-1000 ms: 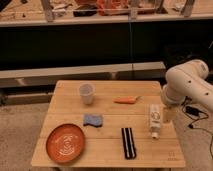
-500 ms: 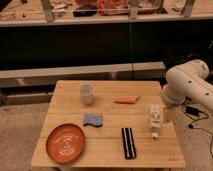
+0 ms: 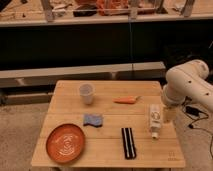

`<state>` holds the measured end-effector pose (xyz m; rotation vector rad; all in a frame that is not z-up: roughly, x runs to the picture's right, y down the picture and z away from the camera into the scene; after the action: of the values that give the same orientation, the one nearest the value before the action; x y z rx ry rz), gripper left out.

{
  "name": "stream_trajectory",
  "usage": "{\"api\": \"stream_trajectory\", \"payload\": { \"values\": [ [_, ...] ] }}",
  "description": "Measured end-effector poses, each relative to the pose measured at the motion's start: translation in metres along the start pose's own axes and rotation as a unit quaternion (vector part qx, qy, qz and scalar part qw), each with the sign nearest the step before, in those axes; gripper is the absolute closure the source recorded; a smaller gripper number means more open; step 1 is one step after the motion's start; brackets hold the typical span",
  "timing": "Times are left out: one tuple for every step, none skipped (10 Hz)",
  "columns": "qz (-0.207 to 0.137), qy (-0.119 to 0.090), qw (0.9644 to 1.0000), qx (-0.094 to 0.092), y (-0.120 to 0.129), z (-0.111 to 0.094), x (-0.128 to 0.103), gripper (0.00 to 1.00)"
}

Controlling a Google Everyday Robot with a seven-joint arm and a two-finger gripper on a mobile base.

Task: Place the ceramic cup in the ceramic bowl

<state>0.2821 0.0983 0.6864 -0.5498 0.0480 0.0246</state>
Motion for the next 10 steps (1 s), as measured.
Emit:
{"api": "stream_trajectory", "payload": {
  "values": [
    [-0.01, 0.001, 0.9999, 0.007, -0.008, -0.002, -0.008, 0.2],
    [-0.023, 0.005, 0.9995, 0.019, -0.023, -0.004, -0.018, 0.2],
    [-0.033, 0.007, 0.9991, 0.026, -0.031, -0.004, -0.025, 0.2],
    [-0.037, 0.009, 0.9988, 0.03, -0.034, -0.005, -0.027, 0.2],
    [-0.044, 0.011, 0.9983, 0.037, -0.035, -0.007, -0.028, 0.2],
    [-0.051, 0.013, 0.9977, 0.042, -0.036, -0.008, -0.03, 0.2],
    [-0.061, 0.013, 0.9968, 0.05, -0.044, -0.01, -0.04, 0.2],
    [-0.07, 0.012, 0.9959, 0.056, -0.051, -0.009, -0.05, 0.2],
    [-0.086, 0.01, 0.9941, 0.066, -0.062, -0.009, -0.067, 0.2],
    [-0.094, 0.009, 0.9928, 0.073, -0.066, -0.01, -0.073, 0.2]
  ]
}}
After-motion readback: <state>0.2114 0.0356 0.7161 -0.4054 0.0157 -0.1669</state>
